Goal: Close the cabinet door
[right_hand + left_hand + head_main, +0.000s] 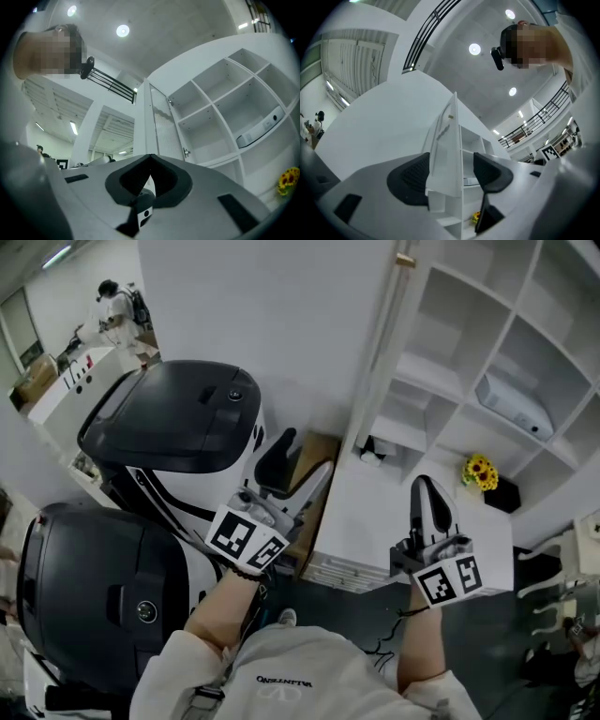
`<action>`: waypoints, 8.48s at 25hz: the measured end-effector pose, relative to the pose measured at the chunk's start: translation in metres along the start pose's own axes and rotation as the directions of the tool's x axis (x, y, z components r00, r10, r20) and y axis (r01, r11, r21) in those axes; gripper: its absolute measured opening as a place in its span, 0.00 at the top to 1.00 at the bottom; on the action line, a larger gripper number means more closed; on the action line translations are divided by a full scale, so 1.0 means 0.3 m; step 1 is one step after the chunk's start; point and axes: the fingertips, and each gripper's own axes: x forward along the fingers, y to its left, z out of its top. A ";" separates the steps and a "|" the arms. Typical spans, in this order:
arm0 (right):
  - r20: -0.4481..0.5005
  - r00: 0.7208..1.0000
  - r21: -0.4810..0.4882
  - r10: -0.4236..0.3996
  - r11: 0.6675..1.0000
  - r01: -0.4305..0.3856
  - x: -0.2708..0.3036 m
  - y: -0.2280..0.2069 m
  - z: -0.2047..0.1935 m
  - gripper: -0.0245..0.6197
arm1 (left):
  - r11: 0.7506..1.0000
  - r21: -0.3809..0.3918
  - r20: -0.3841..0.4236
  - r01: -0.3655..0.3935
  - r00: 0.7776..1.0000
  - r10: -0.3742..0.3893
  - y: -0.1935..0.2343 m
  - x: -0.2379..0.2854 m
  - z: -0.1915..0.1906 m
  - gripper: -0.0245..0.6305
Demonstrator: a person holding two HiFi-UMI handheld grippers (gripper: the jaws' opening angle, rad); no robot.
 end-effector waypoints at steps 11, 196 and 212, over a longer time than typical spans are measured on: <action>0.091 0.986 0.011 0.140 0.990 -0.142 0.212 0.025 0.197 0.95 | 0.948 -0.195 0.185 0.251 0.959 -0.215 0.073 0.301 0.146 0.53; 0.069 0.991 -0.146 -0.113 0.982 0.122 0.373 -1.093 0.427 0.95 | 0.911 0.361 -0.073 0.200 0.980 -0.186 -0.439 1.724 -0.134 0.84; 0.053 0.993 -0.131 -0.106 0.985 0.112 0.396 -1.140 0.390 0.95 | 0.903 0.394 -0.091 0.174 0.985 -0.150 -0.407 1.791 -0.180 0.84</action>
